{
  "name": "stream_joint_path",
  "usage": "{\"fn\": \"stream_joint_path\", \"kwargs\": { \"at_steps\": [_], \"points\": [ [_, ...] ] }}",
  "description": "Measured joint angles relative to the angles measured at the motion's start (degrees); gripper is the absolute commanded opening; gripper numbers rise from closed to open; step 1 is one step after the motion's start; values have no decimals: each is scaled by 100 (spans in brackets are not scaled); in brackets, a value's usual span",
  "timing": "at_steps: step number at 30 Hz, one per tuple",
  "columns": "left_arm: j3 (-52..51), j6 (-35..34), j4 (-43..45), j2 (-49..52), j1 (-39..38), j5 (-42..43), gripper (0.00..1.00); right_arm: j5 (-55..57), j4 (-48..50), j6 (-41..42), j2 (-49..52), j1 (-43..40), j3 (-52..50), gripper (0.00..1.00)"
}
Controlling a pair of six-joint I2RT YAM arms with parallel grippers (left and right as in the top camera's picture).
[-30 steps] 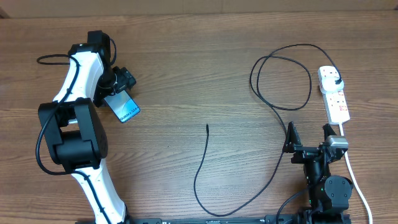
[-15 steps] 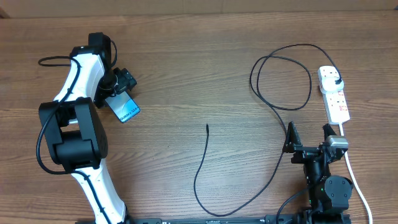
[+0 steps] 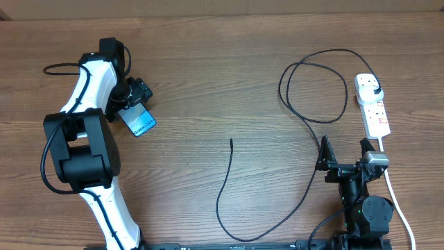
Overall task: Plug charger to phone and switch on socket
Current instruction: 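Lower the left gripper onto the phone and align fingers with its sides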
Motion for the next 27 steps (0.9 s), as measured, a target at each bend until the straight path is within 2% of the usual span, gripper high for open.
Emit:
{"fn": "stream_joint_path", "kwargs": {
  "at_steps": [27],
  "points": [
    [-264, 0, 0, 2, 0, -81, 100, 0, 0, -2, 0, 0, 0, 100]
  ]
}}
